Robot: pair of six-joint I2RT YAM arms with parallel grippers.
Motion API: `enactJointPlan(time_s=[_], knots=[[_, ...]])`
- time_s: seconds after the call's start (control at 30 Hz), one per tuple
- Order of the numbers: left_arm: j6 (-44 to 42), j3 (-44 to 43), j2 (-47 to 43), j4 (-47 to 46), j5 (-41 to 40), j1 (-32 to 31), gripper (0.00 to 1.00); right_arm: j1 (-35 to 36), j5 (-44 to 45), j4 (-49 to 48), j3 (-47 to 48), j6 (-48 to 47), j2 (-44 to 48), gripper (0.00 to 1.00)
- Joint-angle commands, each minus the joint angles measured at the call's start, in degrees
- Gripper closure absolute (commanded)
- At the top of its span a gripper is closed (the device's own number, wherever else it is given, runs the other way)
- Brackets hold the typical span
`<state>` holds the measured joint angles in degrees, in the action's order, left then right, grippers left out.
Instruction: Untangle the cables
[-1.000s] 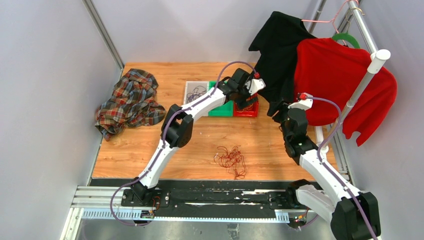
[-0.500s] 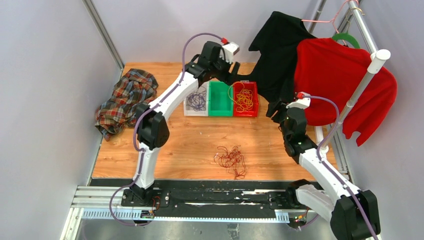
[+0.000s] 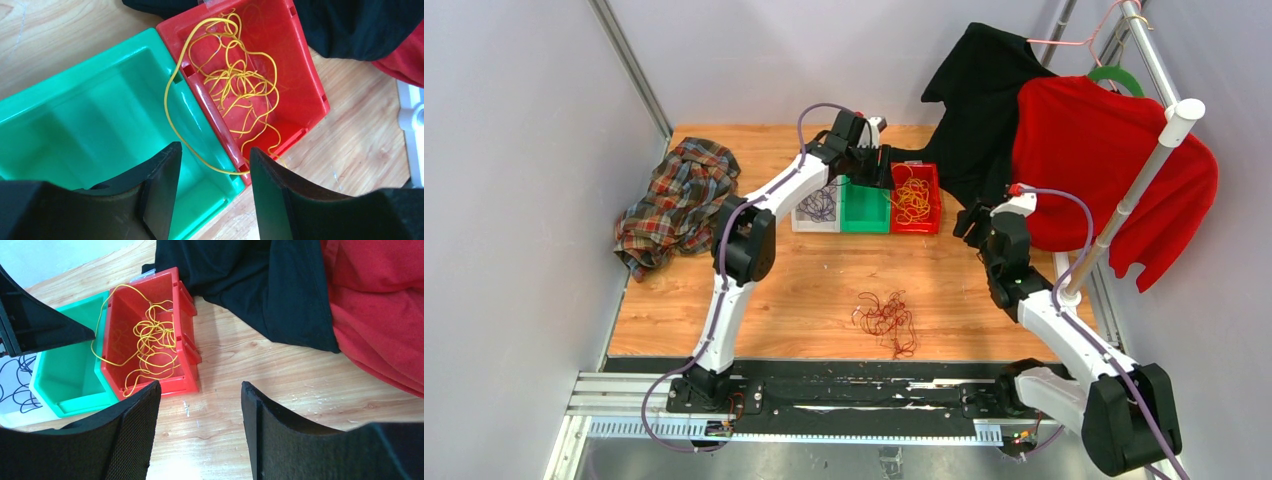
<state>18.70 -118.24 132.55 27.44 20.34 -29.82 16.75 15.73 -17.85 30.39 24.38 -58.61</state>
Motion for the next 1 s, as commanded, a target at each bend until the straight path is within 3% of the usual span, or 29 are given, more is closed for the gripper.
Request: enactJointPlan(time_s=[0.0, 0.33, 0.5, 0.87, 0.97], knots=[[3.7, -1.2, 2.4, -3.4, 3.5, 1.2, 0.42, -0.7, -0.2, -0.8, 2.5, -1.4, -0.3, 0.4], [5.1, -1.1, 5.2, -6.8, 5.2, 2.6, 0.4, -0.7, -0.2, -0.9, 2.7, -3.5, -0.6, 0.4], [8.2, -0.8, 5.4, -10.1, 7.7, 2.6, 0.47, -0.8, 0.3, -0.8, 2.4, -3.5, -0.2, 0.41], [11.1, 5.5, 3.2, -15.2, 8.9, 2.8, 0.46, -0.8, 1.1, -0.3, 2.2, -4.5, 0.7, 0.45], [11.7, 6.7, 2.3, -17.0, 9.0, 2.8, 0.51, -0.7, 1.0, -0.4, 2.1, -4.4, 0.8, 0.46]])
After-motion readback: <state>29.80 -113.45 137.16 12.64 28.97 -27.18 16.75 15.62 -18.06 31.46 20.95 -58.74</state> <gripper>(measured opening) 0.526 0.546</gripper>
